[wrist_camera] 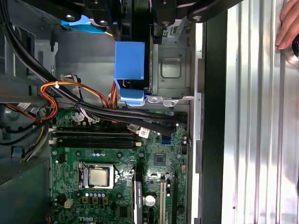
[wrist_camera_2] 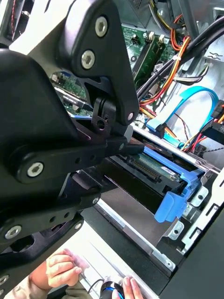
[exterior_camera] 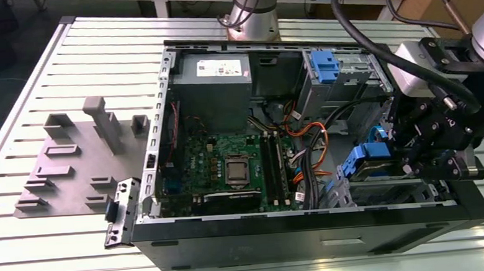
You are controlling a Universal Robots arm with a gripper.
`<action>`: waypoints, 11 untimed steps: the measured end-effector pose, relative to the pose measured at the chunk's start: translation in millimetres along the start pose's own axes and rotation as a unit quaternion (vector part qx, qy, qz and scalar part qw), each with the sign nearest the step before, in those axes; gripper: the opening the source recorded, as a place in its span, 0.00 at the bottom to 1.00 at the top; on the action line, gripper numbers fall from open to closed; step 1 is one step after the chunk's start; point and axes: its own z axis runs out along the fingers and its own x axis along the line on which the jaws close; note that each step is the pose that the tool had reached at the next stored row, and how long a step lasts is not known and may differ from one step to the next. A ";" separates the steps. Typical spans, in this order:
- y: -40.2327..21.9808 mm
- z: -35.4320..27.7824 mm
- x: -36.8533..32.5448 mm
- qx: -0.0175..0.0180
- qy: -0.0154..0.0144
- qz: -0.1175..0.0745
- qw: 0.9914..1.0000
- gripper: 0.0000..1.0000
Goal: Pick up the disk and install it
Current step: 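Insert the disk into the insertion slot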
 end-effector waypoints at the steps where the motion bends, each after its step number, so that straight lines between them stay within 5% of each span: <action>1: 0.0 0.0 0.0 0.000 0.000 0.000 1.000 0.35; 11: -0.5 9.6 0.3 0.000 0.000 0.000 1.000 0.35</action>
